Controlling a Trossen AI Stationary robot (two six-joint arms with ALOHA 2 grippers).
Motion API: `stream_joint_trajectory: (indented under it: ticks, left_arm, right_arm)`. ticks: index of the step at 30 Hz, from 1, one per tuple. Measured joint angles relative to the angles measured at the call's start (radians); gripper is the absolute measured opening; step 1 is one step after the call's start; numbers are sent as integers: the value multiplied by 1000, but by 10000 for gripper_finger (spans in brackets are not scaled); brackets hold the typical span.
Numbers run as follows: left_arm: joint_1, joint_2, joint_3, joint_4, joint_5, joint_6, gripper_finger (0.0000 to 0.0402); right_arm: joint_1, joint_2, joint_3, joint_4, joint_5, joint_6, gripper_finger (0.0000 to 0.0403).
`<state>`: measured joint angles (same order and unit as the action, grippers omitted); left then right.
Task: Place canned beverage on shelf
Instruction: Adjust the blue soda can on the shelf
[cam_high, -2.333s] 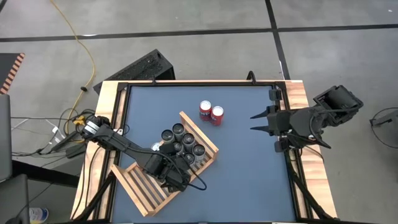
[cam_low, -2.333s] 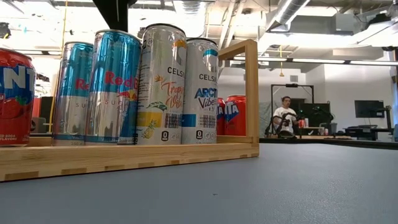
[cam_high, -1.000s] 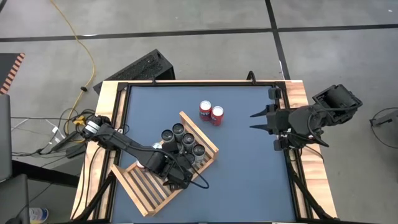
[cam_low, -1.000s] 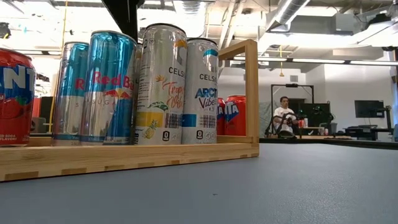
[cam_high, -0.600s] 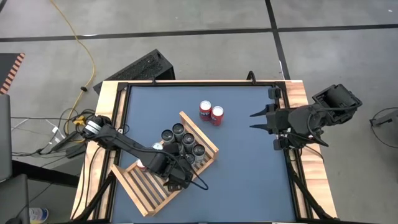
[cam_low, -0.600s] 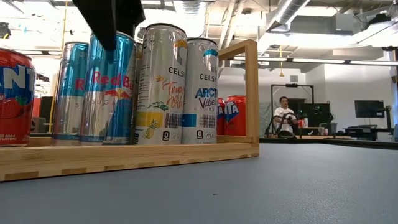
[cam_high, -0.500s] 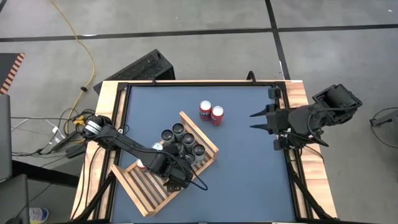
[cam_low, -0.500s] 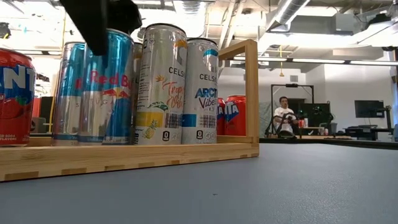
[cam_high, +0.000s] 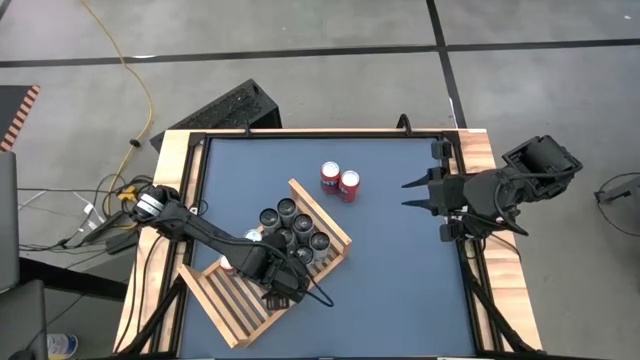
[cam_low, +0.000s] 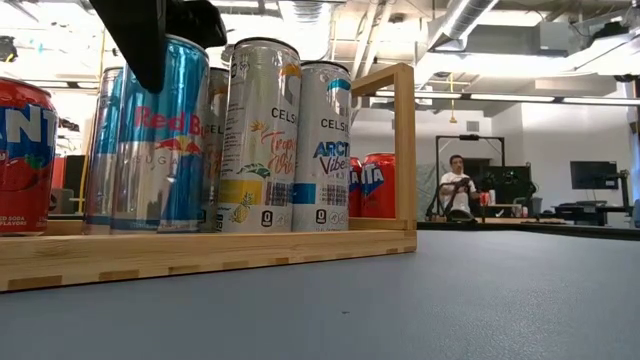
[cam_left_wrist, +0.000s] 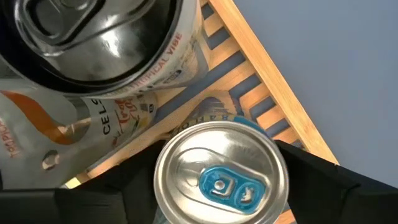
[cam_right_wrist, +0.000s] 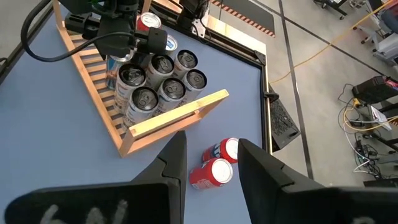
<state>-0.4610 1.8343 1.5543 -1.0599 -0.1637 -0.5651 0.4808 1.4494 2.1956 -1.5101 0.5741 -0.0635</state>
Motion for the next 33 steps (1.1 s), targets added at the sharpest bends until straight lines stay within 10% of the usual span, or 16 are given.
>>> stream_joint_trajectory:
  ticks: [33]
  left_arm:
    - [1, -2, 4, -44, 39, -88, 250]
  right_arm:
    - [-7, 0, 0, 0, 1, -24, 118]
